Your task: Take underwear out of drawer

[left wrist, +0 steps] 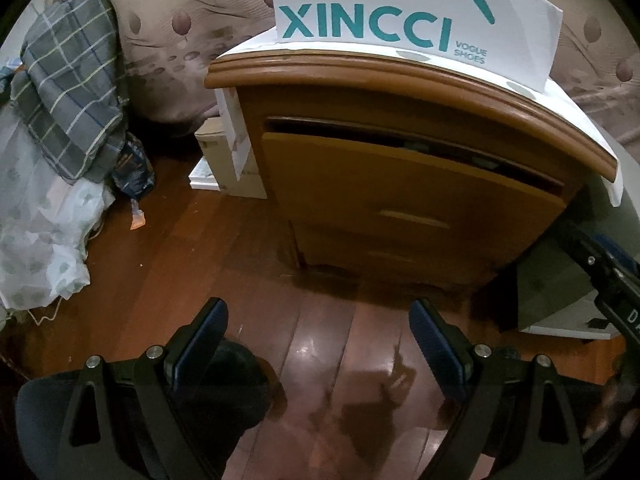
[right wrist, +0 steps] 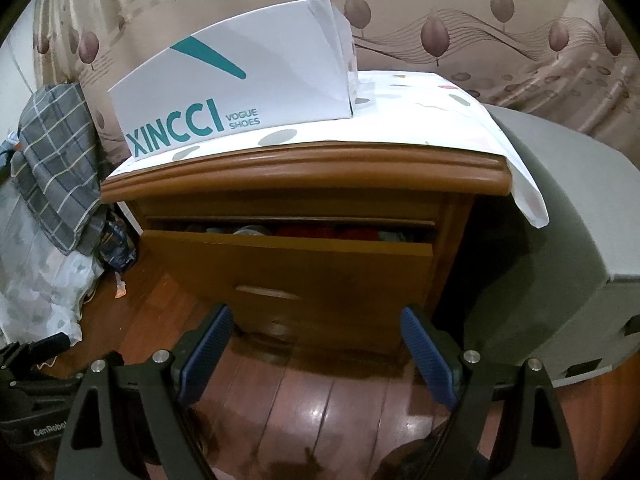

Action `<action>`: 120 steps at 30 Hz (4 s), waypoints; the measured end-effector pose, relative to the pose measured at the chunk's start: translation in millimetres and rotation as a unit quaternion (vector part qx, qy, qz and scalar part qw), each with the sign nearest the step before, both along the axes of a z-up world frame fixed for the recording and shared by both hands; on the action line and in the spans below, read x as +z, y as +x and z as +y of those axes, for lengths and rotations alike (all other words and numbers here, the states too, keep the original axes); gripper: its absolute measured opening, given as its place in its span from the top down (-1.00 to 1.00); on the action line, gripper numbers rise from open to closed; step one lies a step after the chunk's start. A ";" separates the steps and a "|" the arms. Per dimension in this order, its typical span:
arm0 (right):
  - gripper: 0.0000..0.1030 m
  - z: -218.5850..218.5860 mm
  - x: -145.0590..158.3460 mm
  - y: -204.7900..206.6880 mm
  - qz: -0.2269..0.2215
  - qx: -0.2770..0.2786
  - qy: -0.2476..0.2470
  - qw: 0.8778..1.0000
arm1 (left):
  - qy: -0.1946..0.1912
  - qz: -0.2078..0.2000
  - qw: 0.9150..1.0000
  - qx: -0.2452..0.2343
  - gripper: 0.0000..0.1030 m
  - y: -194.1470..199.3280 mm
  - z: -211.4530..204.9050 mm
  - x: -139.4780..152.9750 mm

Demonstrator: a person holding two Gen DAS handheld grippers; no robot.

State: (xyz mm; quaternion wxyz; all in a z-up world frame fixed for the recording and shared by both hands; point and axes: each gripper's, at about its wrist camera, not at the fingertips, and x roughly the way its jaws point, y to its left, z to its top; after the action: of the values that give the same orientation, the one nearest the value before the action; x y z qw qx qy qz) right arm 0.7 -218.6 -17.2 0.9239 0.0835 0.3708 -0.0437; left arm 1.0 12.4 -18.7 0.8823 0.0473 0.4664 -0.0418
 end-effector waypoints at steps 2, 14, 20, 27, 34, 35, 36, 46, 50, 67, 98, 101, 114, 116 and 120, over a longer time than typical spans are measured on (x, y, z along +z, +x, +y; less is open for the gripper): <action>-0.71 -1.4 0.1 0.3 0.001 -0.004 -0.001 1.000 | 0.001 -0.002 1.000 0.004 -0.75 1.2 0.2 0.1; -0.71 -9.2 0.8 -0.5 0.000 -0.035 -0.011 0.999 | 0.008 -0.001 1.000 0.010 -0.75 3.3 0.8 -1.1; -0.71 -11.0 -0.2 -0.6 0.003 -0.041 -0.012 0.999 | 0.008 0.000 1.000 0.010 -0.75 4.1 1.8 -1.3; -0.71 -10.5 -0.3 0.5 0.004 -0.043 -0.014 0.999 | 0.008 -0.002 1.000 0.007 -0.75 4.1 2.7 -3.0; -0.71 -10.6 0.1 0.8 0.004 -0.045 -0.012 0.999 | 0.000 -0.004 1.000 0.006 -0.75 4.7 1.5 -2.5; -0.71 -11.5 -0.1 0.1 0.004 -0.046 -0.012 0.999 | -0.002 -0.003 1.000 0.006 -0.75 5.5 1.2 -2.4; -0.71 -11.9 -0.4 0.1 0.005 -0.047 -0.012 0.999 | -0.005 -0.002 1.000 0.005 -0.75 5.8 1.1 -2.6; -0.71 -17.1 0.9 0.1 0.004 -0.060 -0.006 0.998 | -0.033 0.011 0.999 0.005 -0.76 19.8 -2.8 -4.9; -0.71 -18.9 2.2 -0.9 0.001 -0.064 -0.004 0.998 | -0.043 0.013 0.999 0.009 -0.76 26.8 -3.3 -5.3; -0.71 -24.3 -0.6 4.0 0.012 -0.066 0.012 0.998 | -0.216 0.025 0.975 0.044 -0.76 86.8 9.0 -16.0; -0.71 -28.2 -9.4 9.2 0.035 -0.059 0.033 0.997 | -0.440 0.093 0.875 0.178 -1.00 161.7 43.3 -108.7; -0.71 -29.4 -10.1 9.8 0.037 -0.061 0.035 0.997 | -0.480 0.115 0.846 0.201 -1.00 161.4 47.5 -120.2; -0.71 -33.5 -11.2 9.7 0.043 -0.076 0.036 0.996 | -0.514 0.148 0.810 0.238 -1.00 168.4 45.0 -135.0; -0.71 -34.4 -10.8 9.4 0.042 -0.080 0.034 0.995 | -0.528 0.156 0.799 0.244 -1.00 168.9 46.5 -136.8; -0.71 -35.4 -10.9 10.3 0.043 -0.083 0.029 0.995 | -0.512 0.161 0.803 0.257 -1.00 166.5 45.9 -133.2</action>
State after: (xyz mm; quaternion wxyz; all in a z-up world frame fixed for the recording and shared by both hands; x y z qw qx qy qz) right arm 11.1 -254.0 -28.1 0.8974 0.1390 0.4032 -0.1134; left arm 167.4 58.3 -151.9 0.6689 -0.5407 0.5074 -0.0530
